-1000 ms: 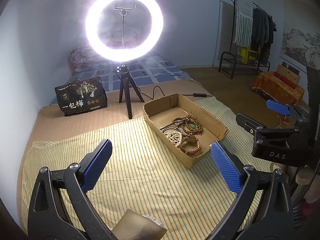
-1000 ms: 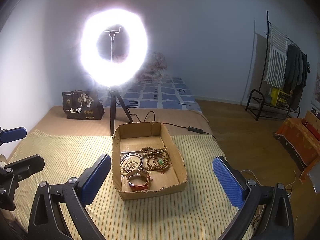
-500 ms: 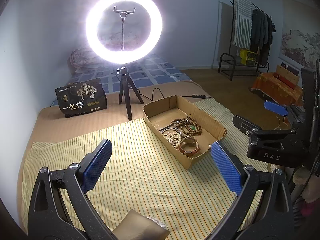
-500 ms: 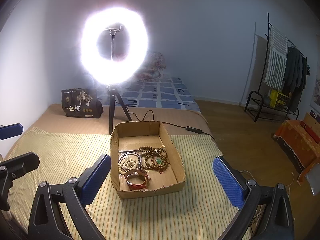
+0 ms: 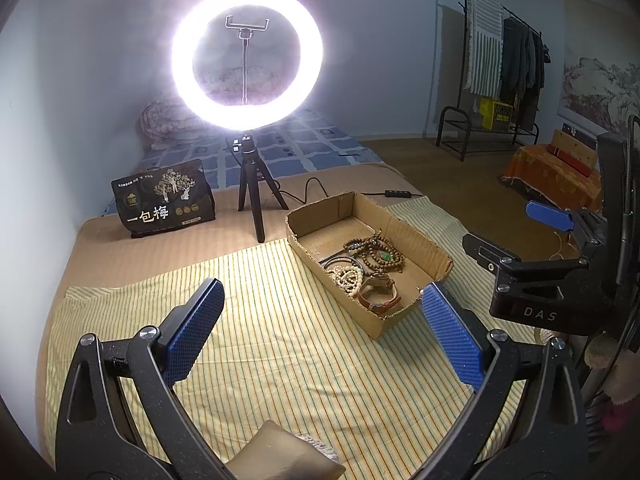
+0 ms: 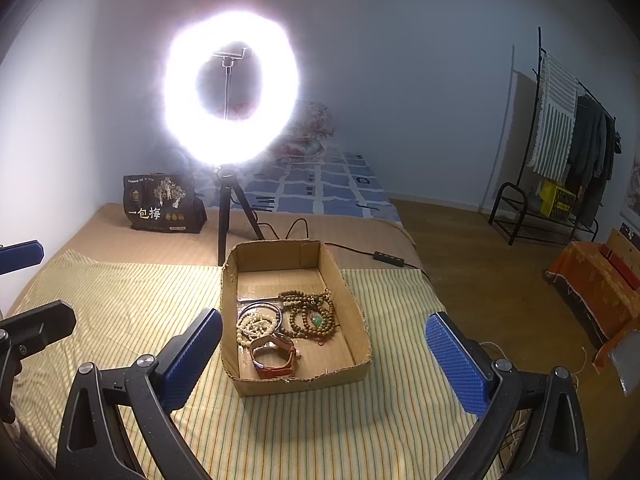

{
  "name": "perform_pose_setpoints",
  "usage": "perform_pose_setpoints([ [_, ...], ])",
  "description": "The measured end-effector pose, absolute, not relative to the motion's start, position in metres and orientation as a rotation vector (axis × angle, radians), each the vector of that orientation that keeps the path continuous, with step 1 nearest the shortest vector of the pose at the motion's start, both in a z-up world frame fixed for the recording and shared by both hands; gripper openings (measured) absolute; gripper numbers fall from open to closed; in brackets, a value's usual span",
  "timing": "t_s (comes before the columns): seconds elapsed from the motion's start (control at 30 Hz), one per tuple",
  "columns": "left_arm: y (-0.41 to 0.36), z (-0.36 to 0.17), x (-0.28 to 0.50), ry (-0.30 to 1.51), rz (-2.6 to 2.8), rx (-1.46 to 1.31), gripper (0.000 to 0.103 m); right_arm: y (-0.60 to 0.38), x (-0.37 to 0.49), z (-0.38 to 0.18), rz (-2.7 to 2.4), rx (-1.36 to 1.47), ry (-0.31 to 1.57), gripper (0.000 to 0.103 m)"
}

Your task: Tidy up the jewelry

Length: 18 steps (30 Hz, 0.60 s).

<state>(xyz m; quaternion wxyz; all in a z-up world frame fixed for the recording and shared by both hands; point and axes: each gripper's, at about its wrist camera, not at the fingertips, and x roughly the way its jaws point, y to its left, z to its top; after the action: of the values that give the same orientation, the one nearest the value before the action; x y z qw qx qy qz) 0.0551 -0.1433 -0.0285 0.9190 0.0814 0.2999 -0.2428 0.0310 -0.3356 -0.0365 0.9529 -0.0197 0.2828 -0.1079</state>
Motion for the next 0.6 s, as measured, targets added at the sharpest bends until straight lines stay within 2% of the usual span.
perform_pose_setpoints([
  [0.6, -0.139, -0.0235, 0.0596, 0.597, -0.49, 0.182, 0.101, -0.3333, 0.0329, -0.0396, -0.214, -0.055, 0.588, 0.103],
])
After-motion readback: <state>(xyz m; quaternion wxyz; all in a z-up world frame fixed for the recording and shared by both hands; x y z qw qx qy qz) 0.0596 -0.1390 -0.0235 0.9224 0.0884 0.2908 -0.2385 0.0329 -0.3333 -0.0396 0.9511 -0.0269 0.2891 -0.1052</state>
